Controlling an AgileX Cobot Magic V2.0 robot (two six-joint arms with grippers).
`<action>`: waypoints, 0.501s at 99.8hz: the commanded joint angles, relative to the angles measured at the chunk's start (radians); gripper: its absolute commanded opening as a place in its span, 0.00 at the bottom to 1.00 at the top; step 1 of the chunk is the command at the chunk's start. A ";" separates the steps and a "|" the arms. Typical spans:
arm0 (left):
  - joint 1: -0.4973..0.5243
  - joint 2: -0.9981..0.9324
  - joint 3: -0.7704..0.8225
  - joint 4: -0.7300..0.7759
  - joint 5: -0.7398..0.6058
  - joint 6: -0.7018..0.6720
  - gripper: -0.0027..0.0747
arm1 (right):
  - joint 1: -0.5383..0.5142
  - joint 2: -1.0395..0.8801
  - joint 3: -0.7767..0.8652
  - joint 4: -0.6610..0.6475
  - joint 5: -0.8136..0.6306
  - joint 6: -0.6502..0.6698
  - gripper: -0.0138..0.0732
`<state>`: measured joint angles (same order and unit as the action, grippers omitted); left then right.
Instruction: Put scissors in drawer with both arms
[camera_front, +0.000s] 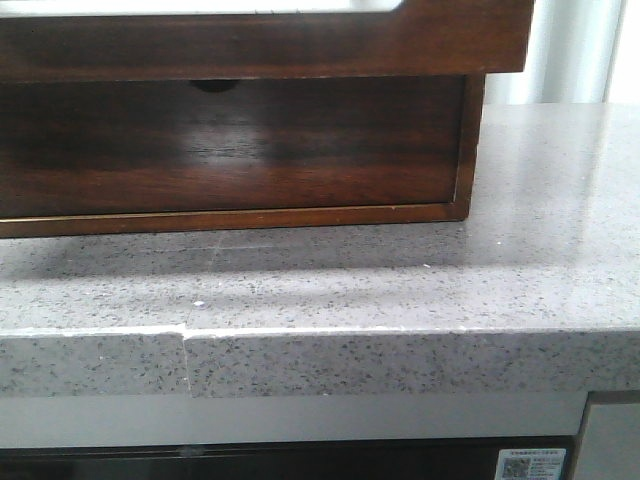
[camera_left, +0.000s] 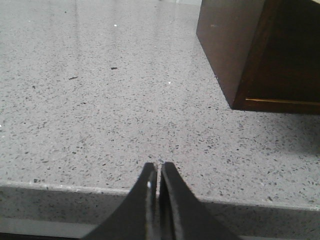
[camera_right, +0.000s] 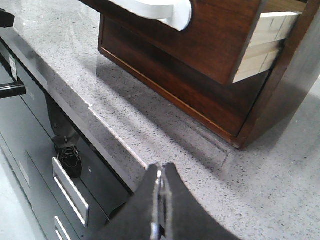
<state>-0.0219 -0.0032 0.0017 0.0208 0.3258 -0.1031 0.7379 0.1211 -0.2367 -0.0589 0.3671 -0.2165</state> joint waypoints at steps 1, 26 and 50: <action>0.000 -0.029 0.020 0.002 -0.060 -0.007 0.01 | 0.000 0.010 -0.025 -0.017 -0.085 -0.003 0.09; 0.000 -0.029 0.020 0.002 -0.060 -0.007 0.01 | 0.000 0.011 -0.025 -0.017 -0.156 -0.001 0.09; 0.000 -0.029 0.020 0.002 -0.060 -0.007 0.01 | -0.121 0.011 0.030 -0.021 -0.440 0.135 0.09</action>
<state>-0.0219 -0.0032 0.0017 0.0225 0.3258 -0.1031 0.6771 0.1211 -0.2056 -0.0648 0.1151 -0.1484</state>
